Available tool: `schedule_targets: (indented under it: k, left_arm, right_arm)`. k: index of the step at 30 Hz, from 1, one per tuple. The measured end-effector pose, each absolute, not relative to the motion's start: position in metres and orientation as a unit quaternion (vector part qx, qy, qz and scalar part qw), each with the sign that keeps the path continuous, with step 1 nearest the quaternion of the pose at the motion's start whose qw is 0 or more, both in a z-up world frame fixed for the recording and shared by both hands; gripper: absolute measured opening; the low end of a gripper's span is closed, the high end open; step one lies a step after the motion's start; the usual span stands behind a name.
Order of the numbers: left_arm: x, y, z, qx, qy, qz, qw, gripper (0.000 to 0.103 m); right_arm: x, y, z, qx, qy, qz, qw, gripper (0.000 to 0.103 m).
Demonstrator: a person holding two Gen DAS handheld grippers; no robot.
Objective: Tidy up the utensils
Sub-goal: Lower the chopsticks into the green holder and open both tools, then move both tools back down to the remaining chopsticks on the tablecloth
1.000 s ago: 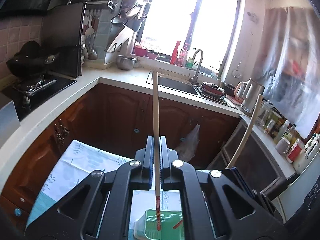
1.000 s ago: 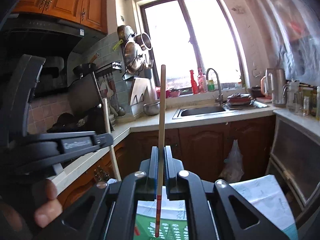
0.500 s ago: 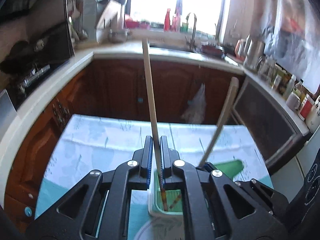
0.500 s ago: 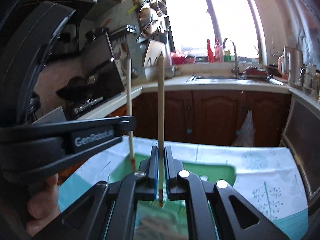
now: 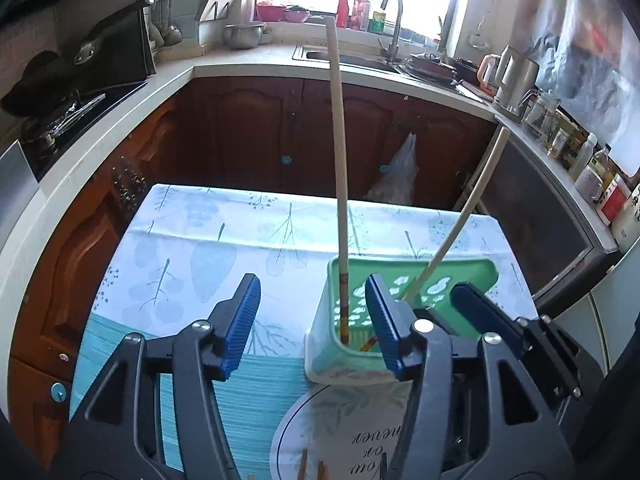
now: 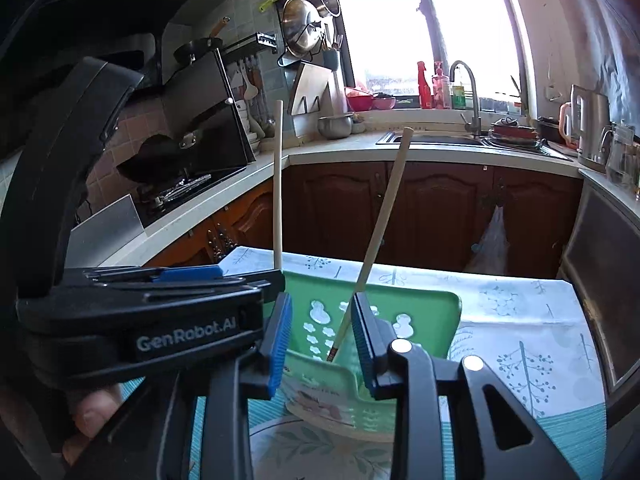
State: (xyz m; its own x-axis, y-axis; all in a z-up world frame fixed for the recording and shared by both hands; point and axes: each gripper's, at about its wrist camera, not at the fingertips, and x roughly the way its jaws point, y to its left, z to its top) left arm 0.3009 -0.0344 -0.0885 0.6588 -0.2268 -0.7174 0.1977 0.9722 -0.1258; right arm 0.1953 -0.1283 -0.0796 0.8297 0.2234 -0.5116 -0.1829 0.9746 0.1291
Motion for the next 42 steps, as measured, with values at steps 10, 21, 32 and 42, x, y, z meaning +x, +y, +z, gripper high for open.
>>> schedule_targets:
  k: [10,21,32,42]
  left_arm:
    - [0.263,-0.018,-0.068,-0.031,0.400,-0.138,0.906,0.053]
    - [0.176,0.015,-0.045,-0.033,0.415,-0.182,0.891,0.053]
    - [0.108,0.048,-0.059,-0.043,0.445,-0.173,0.877,0.053]
    - [0.079,0.072,-0.096,-0.065,0.490,-0.161,0.854,0.052]
  right_arm:
    - [0.165,-0.123,-0.065,0.045,0.278,0.095,0.955,0.038]
    - [0.104,-0.115,-0.049,0.075,0.323,0.100,0.938,0.041]
    - [0.051,-0.104,-0.044,0.082,0.345,0.114,0.928,0.041]
    - [0.027,-0.111,-0.075,0.136,0.404,0.123,0.896,0.041]
